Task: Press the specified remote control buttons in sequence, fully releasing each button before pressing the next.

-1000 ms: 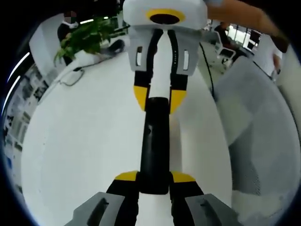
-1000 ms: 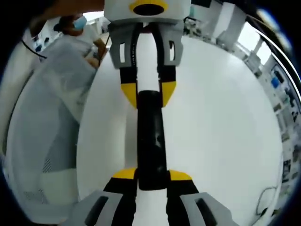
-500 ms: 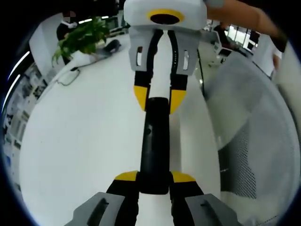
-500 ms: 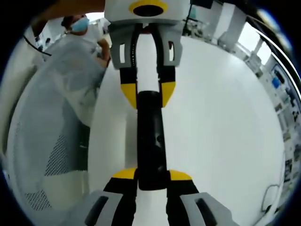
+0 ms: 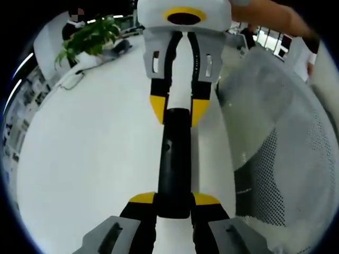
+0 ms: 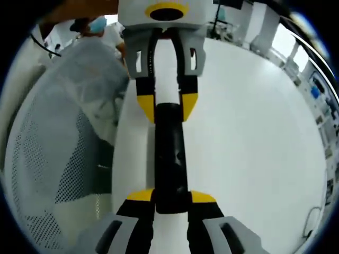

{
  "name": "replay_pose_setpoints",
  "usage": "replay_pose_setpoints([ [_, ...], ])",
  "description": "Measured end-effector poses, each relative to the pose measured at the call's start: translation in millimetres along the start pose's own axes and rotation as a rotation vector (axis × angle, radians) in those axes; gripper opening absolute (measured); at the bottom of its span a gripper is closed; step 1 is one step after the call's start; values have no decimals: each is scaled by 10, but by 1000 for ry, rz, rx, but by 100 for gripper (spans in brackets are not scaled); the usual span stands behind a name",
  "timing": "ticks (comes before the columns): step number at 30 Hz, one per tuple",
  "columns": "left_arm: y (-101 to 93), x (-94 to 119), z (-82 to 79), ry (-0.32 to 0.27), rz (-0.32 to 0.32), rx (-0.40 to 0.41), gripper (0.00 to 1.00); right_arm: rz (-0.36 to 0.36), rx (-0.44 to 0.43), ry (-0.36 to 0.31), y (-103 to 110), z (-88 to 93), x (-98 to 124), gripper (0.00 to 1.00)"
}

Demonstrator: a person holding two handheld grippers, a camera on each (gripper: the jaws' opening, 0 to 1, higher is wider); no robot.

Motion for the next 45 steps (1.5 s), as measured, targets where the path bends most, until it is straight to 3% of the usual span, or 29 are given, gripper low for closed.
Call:
replay_pose_setpoints([
  [26, 74, -79, 60, 35, -22, -3, 23, 24, -7, -6, -82, -42, -129, 20],
  [45, 118, -137, 59, 39, -11, -31, 24, 26, 24, 30, -60, -49, -167, 21],
])
Point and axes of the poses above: the point that each gripper's makers call its tool centre point, and the gripper's own axes: x roughly backward along the fingers, y roughly to its left, z roughly out of its underside, the point moved 9 cm from there along x, roughly backward along the fingers, and after that the axes turned 14 degrees about y, right-handed, at the moved point
